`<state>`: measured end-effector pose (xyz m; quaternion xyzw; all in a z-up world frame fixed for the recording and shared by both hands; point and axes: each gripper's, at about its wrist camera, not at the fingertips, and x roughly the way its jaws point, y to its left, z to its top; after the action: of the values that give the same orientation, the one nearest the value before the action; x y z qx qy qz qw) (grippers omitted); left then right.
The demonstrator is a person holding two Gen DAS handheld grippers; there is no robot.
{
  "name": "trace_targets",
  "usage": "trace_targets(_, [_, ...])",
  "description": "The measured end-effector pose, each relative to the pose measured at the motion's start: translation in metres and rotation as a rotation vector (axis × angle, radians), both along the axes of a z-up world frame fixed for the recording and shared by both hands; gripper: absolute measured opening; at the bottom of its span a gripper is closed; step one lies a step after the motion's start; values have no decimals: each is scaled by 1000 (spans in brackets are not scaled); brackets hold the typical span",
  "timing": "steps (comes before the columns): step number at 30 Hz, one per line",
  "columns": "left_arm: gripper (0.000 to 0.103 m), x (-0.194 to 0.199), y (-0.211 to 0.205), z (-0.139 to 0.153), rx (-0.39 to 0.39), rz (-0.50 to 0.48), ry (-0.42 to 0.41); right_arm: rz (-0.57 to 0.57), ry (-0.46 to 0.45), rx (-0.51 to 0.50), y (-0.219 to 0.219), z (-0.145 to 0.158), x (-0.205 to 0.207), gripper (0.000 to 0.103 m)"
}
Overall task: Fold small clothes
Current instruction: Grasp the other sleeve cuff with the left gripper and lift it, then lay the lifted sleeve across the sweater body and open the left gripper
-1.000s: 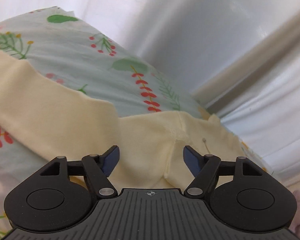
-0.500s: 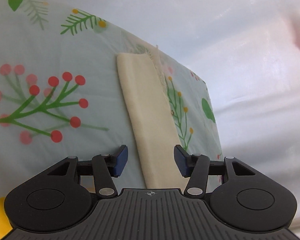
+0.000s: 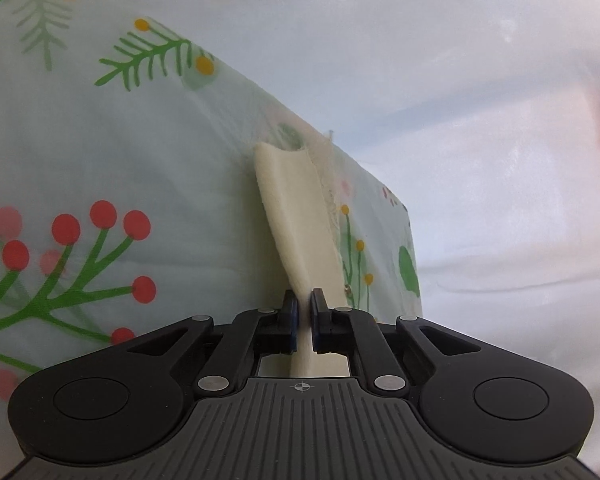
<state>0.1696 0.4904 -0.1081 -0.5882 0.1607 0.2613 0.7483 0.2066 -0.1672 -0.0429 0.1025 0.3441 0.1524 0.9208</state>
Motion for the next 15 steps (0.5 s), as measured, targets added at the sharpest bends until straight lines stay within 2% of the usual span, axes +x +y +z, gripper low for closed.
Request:
trace_targets(2, [8, 8, -16, 23, 110, -67, -35, -8, -1, 10, -1, 0, -1, 36])
trace_targets(5, [8, 27, -58, 69, 263, -220, -122, -19, -6, 23, -2, 1, -2, 36])
trace_targets(8, [8, 52, -136, 117, 410, -457, -258, -25, -22, 31, -3, 3, -5, 36])
trace_targets(11, [9, 73, -225, 142, 509, -722, -348, -28, -31, 50, -7, 7, -10, 36])
trace_targets(12, [10, 80, -258, 143, 532, -835, -350, -28, -31, 55, -8, 7, -11, 36])
trace_targets(13, [17, 87, -287, 139, 541, -920, -329, -28, -31, 60, -10, 8, -12, 36])
trace_targets(14, [28, 90, -313, 132, 540, -990, -291, -28, -29, 66, -12, 8, -11, 36])
trace_targets(15, [31, 95, -332, 124, 539, -1047, -252, -29, -26, 69, -13, 8, -11, 36])
